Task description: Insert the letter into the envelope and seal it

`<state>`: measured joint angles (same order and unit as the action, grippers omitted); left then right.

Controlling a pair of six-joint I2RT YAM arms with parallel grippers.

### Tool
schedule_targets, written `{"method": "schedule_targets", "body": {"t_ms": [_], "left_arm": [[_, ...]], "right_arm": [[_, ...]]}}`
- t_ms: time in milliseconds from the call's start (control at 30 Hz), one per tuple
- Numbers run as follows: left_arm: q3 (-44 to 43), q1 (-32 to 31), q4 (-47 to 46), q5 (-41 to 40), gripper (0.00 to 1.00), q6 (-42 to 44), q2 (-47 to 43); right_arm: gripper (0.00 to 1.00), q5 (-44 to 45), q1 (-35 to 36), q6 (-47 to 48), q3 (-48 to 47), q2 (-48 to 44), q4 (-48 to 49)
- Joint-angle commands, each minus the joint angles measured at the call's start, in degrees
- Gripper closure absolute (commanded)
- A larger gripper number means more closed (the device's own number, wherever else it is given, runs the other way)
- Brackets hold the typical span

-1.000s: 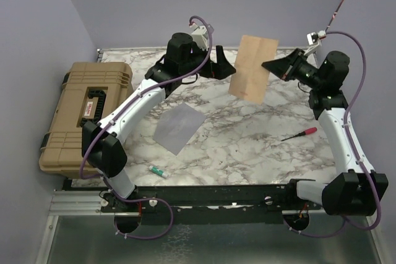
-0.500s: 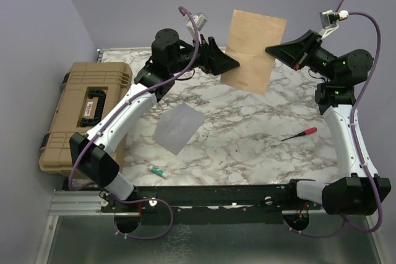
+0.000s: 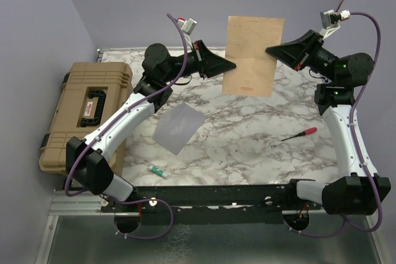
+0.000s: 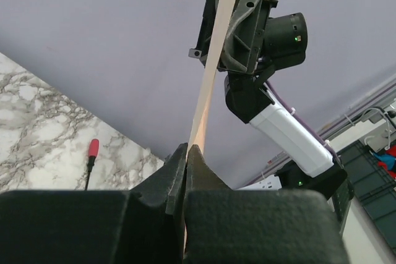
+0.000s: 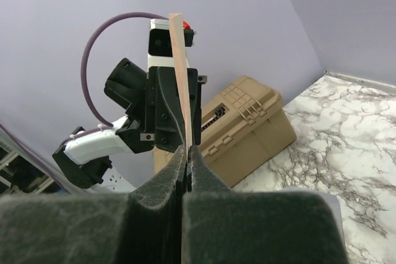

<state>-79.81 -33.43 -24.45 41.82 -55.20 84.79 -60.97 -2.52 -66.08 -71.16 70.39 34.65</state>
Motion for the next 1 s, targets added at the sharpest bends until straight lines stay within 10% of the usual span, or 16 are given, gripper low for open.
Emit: {"method": "schedule_targets", "body": {"t_ms": [0, 233, 600, 833, 967], "left_arm": [[1.30, 0.21, -3.06, -0.68, 1.00, -1.56, -1.63], [1.36, 1.70, -3.06, -3.05, 1.00, -1.73, -0.96], [-0.97, 3.71, -2.63, -5.54, 1.00, -2.43, 2.78], [-0.14, 3.99, -2.32, -1.47, 1.00, 3.39, 2.43], [1.30, 3.99, -1.80, 4.41, 1.00, 8.45, 0.99]], "right_arm": [[0.99, -1.47, 0.24, -1.06, 0.18, -0.59, 2.92], [0.40, -5.59, 0.24, -0.36, 0.49, -2.15, 5.20], [0.39, -15.00, 0.24, 0.88, 0.91, -7.84, 7.36], [0.38, -0.02, 0.24, 27.43, -6.78, -9.03, -31.20], [0.32, -1.48, 0.25, 31.35, -7.40, -5.74, -36.51]]}}
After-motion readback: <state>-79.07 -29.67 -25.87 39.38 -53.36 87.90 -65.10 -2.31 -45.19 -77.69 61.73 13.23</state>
